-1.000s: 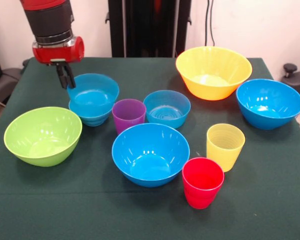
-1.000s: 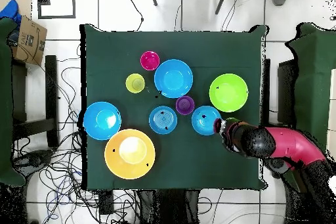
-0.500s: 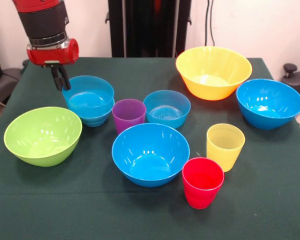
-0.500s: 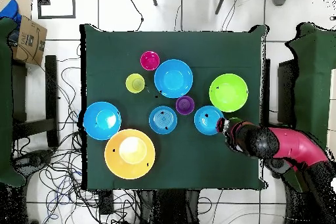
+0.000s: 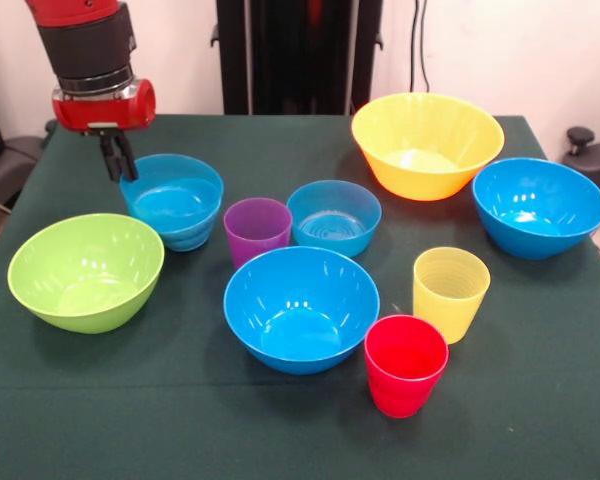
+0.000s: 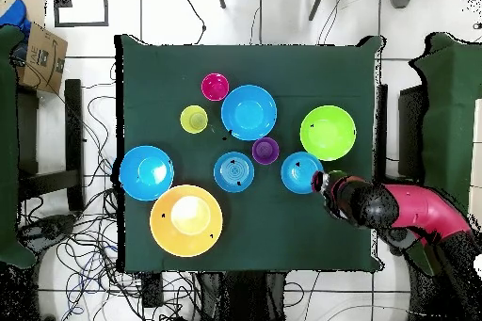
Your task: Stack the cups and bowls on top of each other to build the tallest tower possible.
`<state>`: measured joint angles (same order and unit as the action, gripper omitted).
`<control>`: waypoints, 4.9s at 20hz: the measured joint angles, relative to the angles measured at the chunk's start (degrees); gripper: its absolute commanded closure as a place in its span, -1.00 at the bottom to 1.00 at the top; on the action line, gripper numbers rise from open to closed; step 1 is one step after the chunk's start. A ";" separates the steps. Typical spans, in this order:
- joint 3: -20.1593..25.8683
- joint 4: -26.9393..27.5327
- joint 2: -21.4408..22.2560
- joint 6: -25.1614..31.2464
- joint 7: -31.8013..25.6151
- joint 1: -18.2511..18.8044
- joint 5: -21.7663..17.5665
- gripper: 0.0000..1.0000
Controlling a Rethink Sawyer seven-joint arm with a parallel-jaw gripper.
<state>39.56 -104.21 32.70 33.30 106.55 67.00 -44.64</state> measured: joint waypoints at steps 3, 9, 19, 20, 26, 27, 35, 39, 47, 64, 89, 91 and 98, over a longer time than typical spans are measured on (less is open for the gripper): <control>0.01 0.00 -0.01 0.00 0.00 0.00 -1.18 -1.00; 0.01 0.00 -0.01 0.00 0.00 0.00 -1.51 -1.00; 0.01 -0.01 0.02 0.00 0.00 0.00 -1.62 -1.00; 0.01 -0.02 0.06 0.00 0.00 0.00 -1.62 -1.00; 0.01 -0.52 0.49 0.00 0.00 -0.02 -1.63 -1.00; 0.00 -0.60 0.55 0.00 0.00 -0.04 -1.63 -1.00; -0.05 -3.94 3.29 -0.01 0.00 -2.20 -1.62 -1.00; -0.06 -6.07 5.14 -0.05 0.00 -4.79 -1.50 -1.00; -1.46 -8.38 7.18 -2.26 0.01 -10.51 -1.36 -1.00; -11.53 -8.36 6.25 -11.71 0.02 -16.90 -1.35 -1.00; -19.83 -11.30 5.33 -16.05 0.02 -23.77 1.49 -1.00; -20.06 -11.58 5.42 -16.05 0.02 -23.87 1.74 -1.00; -20.79 -12.37 5.73 -16.05 0.02 -23.90 3.30 -1.00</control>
<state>18.77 -116.58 38.43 17.24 106.58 43.10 -41.34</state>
